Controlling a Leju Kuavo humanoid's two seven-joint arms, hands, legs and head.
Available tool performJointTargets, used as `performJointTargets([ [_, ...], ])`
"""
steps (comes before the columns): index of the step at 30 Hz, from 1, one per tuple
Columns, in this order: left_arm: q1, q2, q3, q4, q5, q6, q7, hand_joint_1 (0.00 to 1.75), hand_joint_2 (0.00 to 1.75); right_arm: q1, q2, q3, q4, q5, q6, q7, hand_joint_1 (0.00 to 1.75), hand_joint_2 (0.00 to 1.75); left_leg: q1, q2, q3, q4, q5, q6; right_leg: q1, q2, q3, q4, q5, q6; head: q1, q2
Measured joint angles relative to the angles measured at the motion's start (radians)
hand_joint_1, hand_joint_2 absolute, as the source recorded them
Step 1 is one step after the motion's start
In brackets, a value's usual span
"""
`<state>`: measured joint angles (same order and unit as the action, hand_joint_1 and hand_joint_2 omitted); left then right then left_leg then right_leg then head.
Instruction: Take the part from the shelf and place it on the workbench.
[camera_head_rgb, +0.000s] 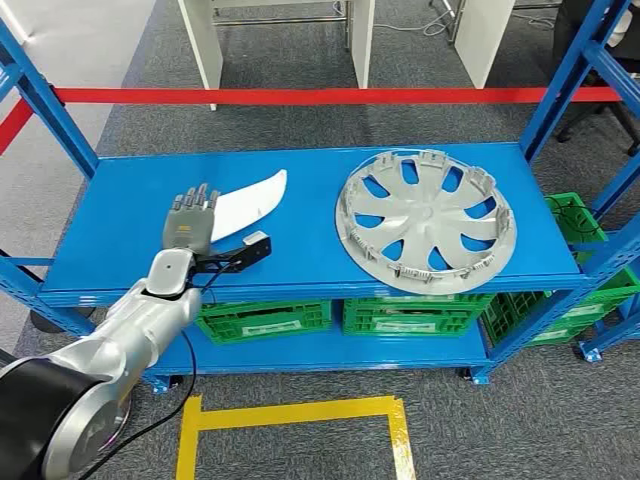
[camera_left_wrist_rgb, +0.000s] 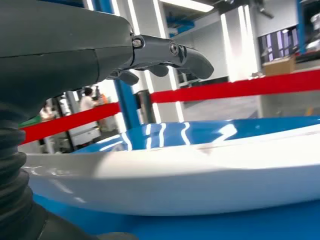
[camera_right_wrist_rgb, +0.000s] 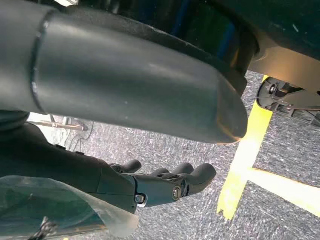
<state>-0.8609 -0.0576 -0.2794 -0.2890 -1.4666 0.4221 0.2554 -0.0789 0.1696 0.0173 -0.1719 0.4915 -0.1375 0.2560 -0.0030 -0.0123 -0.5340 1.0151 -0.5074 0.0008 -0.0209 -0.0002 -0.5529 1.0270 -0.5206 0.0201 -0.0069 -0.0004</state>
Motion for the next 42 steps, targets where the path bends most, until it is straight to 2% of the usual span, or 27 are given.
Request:
performJointTargets([
  [1,0.0,0.003,0.001,0.001,-0.001,-0.002,0.003,1.16,1.75,0.0,0.0,0.0,0.0,0.001,0.0,0.001,0.0,0.0,0.0,0.0,0.0,0.0,0.0,0.0,0.0,0.0,0.0,0.0,0.0,0.0,0.0,0.0],
  [2,0.0,0.006,0.001,0.001,-0.002,-0.004,0.006,1.31,1.75,0.0,0.0,0.0,0.0,0.001,0.001,0.001,0.0,0.0,0.0,0.0,0.0,0.0,0.0,0.0,0.0,0.0,0.0,0.0,0.0,0.0,0.0,0.0],
  [3,0.0,0.012,0.003,0.002,-0.004,-0.011,0.011,1.75,1.75,0.0,0.0,0.0,0.0,0.002,0.002,0.001,0.0,0.0,0.0,0.0,0.0,0.0,0.0,0.0,0.0,0.0,0.0,0.0,0.0,0.0,0.0,0.0],
  [7,0.002,0.034,0.017,0.008,-0.005,-0.04,0.02,1.75,1.75,0.0,0.0,0.0,0.0,0.005,0.007,0.0,0.0,0.0,0.0,0.0,0.0,0.0,0.0,0.0,0.0,0.0,0.0,0.0,0.0,0.0,0.0,0.0],
  [12,0.008,0.052,0.029,0.011,-0.004,-0.031,0.007,1.75,1.75,-0.001,0.0,0.0,0.001,0.006,0.008,-0.003,0.0,0.0,0.0,0.0,0.0,0.0,0.0,0.0,0.0,0.0,0.0,0.0,0.0,0.0,0.0,0.0],
  [19,0.024,0.057,0.045,0.014,-0.005,0.051,-0.031,1.75,1.75,-0.001,0.0,0.0,0.001,0.011,0.014,0.005,0.0,0.0,0.0,0.0,0.0,0.0,0.0,0.0,0.0,0.0,0.0,0.0,0.0,0.0,0.0,0.0],
  [22,0.031,0.055,0.055,0.014,0.007,0.122,-0.081,1.75,1.75,-0.001,0.0,0.0,0.001,0.011,0.014,0.007,0.0,0.0,0.0,0.0,0.0,0.0,0.0,0.0,0.0,0.0,0.0,0.0,0.0,0.0,0.0,0.0],
  [26,0.05,0.044,0.093,0.002,0.065,0.241,-0.221,1.75,1.75,-0.001,0.0,-0.001,0.001,0.01,0.011,0.007,0.0,0.0,0.0,0.0,0.0,0.0,0.0,0.0,0.0,0.0,0.0,0.0,0.0,0.0,0.0,0.0],
  [29,0.1,0.023,0.154,-0.082,0.099,0.263,-0.363,1.75,1.75,-0.001,0.0,-0.001,0.001,0.007,0.009,0.007,0.0,0.0,0.0,0.0,0.0,0.0,0.0,0.0,0.0,0.0,0.0,0.0,0.0,0.0,0.0,0.0],
  [33,0.175,-0.05,0.31,-0.239,0.199,0.266,-0.647,1.75,1.75,-0.001,0.0,-0.003,0.002,0.003,0.005,0.008,0.0,0.0,0.0,0.0,0.0,0.001,0.0,0.0,0.0,0.001,-0.001,0.0,0.0,0.0,0.0,0.0],
  [35,0.195,-0.098,0.399,-0.289,0.326,0.266,-0.811,1.75,1.75,0.0,0.0,-0.005,0.002,-0.002,0.002,0.009,0.0,0.0,0.0,0.0,0.0,0.001,0.0,0.0,0.0,0.001,-0.001,0.0,0.0,0.0,0.0,0.0],
  [37,0.221,-0.145,0.444,-0.339,0.517,0.265,-0.917,1.75,1.75,0.0,0.0,-0.008,0.001,-0.006,-0.001,0.01,0.0,0.0,-0.001,0.0,0.0,0.002,-0.001,0.001,0.0,0.001,0.0,0.0,0.0,0.0,0.0,0.0],
  [39,0.267,-0.175,0.419,-0.408,0.734,0.259,-0.946,1.75,1.75,0.0,0.0,-0.012,0.001,-0.011,-0.004,0.01,0.0,0.0,-0.001,0.001,0.0,0.002,-0.001,0.001,-0.001,0.001,0.0,0.0,0.0,0.0,0.0,0.0],
  [42,0.385,-0.186,0.296,-0.574,1.021,0.224,-0.953,1.75,1.75,0.004,0.0,-0.022,0.001,-0.018,-0.009,0.01,0.0,0.0,0.0,0.001,0.0,0.002,-0.001,0.001,-0.001,0.001,0.0,-0.001,0.0,0.0,0.0,0.0],
])
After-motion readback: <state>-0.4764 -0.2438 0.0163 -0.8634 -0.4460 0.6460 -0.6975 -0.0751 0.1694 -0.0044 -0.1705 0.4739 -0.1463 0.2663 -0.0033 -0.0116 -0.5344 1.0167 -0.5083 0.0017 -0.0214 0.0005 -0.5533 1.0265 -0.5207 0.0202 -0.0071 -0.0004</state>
